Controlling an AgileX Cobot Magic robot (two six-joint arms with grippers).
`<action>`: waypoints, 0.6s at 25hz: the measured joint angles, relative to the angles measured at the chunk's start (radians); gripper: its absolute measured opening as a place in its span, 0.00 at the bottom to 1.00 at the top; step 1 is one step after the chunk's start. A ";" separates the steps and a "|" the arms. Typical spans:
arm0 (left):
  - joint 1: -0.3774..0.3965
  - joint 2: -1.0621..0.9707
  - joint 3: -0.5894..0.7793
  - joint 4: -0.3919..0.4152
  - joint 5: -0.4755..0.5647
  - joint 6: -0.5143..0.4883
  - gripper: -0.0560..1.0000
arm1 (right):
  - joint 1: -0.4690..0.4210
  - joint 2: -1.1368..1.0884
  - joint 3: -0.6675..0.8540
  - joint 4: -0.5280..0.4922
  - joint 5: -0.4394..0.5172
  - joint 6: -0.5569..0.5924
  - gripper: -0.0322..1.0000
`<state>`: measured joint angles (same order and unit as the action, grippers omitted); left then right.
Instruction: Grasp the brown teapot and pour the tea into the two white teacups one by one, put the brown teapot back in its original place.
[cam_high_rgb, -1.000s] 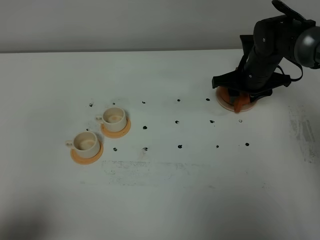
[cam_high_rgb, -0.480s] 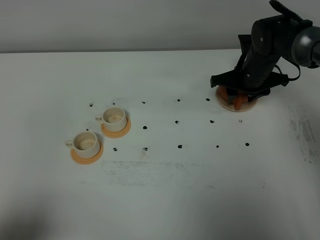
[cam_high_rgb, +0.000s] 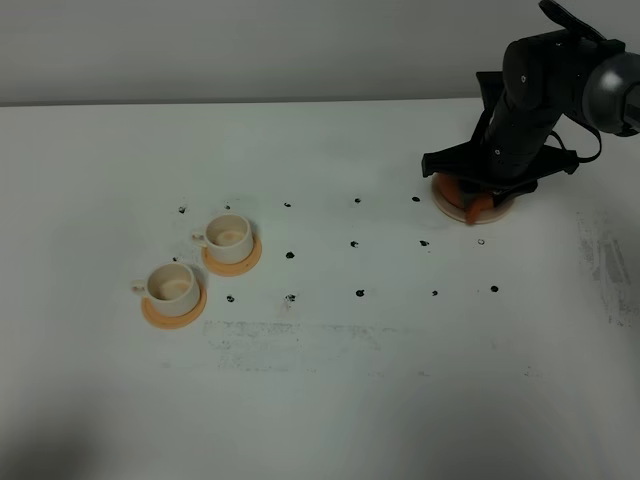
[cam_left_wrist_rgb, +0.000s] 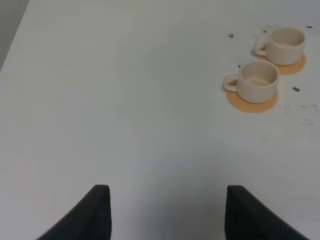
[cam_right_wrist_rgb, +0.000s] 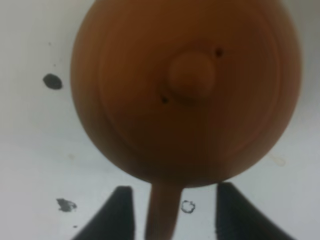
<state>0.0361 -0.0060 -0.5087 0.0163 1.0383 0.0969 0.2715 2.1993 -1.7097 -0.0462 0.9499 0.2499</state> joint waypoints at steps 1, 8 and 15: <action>0.000 0.000 0.000 0.000 0.000 0.000 0.53 | 0.000 0.000 0.000 0.000 0.002 -0.011 0.28; 0.000 0.000 0.000 0.000 0.000 0.000 0.53 | 0.000 0.000 -0.001 0.010 0.001 -0.124 0.12; 0.000 0.000 0.000 0.000 0.000 0.000 0.53 | 0.000 0.000 -0.001 0.013 0.001 -0.172 0.12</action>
<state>0.0361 -0.0060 -0.5087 0.0163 1.0383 0.0969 0.2715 2.1993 -1.7104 -0.0328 0.9509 0.0783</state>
